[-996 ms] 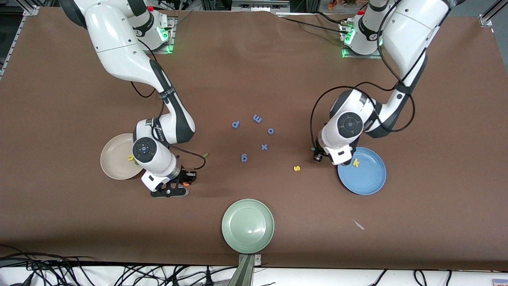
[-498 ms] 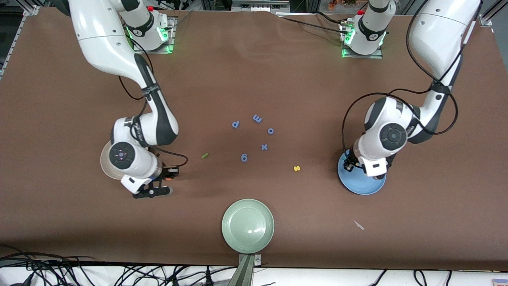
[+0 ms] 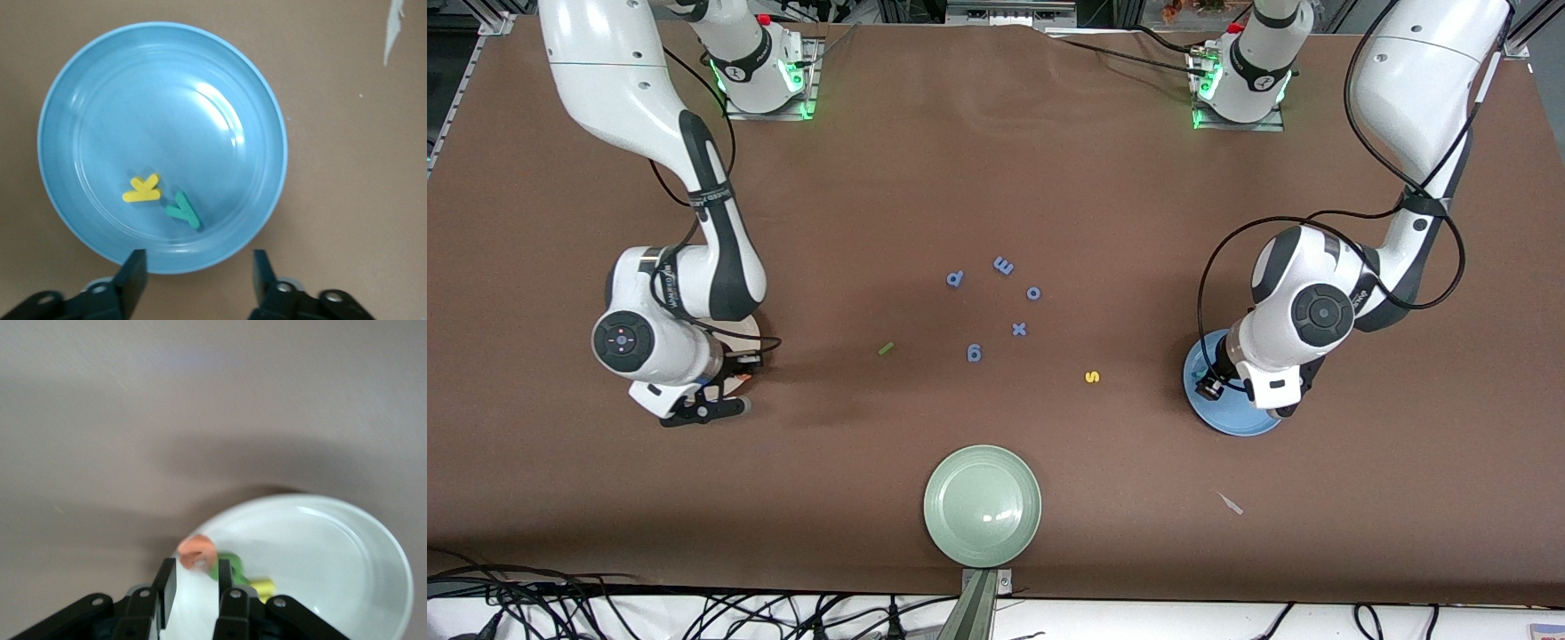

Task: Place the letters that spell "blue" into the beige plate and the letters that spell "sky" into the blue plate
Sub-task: 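Release both letters onto their plates and reach toward yellow s and green l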

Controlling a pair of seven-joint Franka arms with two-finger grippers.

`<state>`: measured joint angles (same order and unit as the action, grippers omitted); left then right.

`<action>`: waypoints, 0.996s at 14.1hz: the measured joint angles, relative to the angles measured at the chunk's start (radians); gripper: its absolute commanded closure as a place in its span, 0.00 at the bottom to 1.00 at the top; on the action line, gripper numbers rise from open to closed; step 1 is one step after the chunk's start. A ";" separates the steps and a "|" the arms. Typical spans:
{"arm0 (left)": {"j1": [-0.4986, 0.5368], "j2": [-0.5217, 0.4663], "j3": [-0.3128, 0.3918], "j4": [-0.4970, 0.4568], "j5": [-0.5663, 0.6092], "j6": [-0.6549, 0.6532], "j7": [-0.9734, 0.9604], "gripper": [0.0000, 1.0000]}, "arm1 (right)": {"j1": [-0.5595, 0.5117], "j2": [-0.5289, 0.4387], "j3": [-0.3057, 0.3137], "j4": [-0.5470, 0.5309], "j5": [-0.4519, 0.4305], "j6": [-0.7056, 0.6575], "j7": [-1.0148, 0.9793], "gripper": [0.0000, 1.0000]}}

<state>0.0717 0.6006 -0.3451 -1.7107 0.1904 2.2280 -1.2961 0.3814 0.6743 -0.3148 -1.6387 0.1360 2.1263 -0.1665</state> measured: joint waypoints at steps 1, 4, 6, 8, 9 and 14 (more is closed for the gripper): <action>-0.007 0.000 -0.009 0.001 0.000 0.000 0.004 0.00 | 0.000 -0.005 -0.013 -0.011 0.000 -0.016 -0.011 0.16; -0.076 0.001 -0.026 0.005 0.001 0.000 0.103 0.00 | -0.001 -0.011 -0.025 -0.021 0.000 -0.039 -0.033 0.00; -0.131 0.003 -0.026 0.020 0.001 0.000 0.178 0.00 | 0.004 -0.016 -0.017 -0.020 0.007 -0.045 -0.028 0.00; -0.156 0.009 -0.026 0.033 -0.011 0.001 0.179 0.00 | 0.013 -0.023 0.012 -0.009 0.037 -0.053 0.019 0.00; -0.160 0.016 -0.026 0.046 -0.028 0.001 0.162 0.00 | 0.018 -0.028 0.029 -0.006 0.045 -0.056 0.049 0.00; -0.159 0.057 -0.022 0.084 -0.058 0.002 0.016 0.01 | 0.030 -0.033 0.079 0.005 0.055 -0.056 0.120 0.00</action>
<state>-0.0872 0.6573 -0.3674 -1.6269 0.1325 2.2301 -1.2798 0.4118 0.6416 -0.2358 -1.6341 0.1907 2.0703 -0.0469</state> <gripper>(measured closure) 0.000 0.000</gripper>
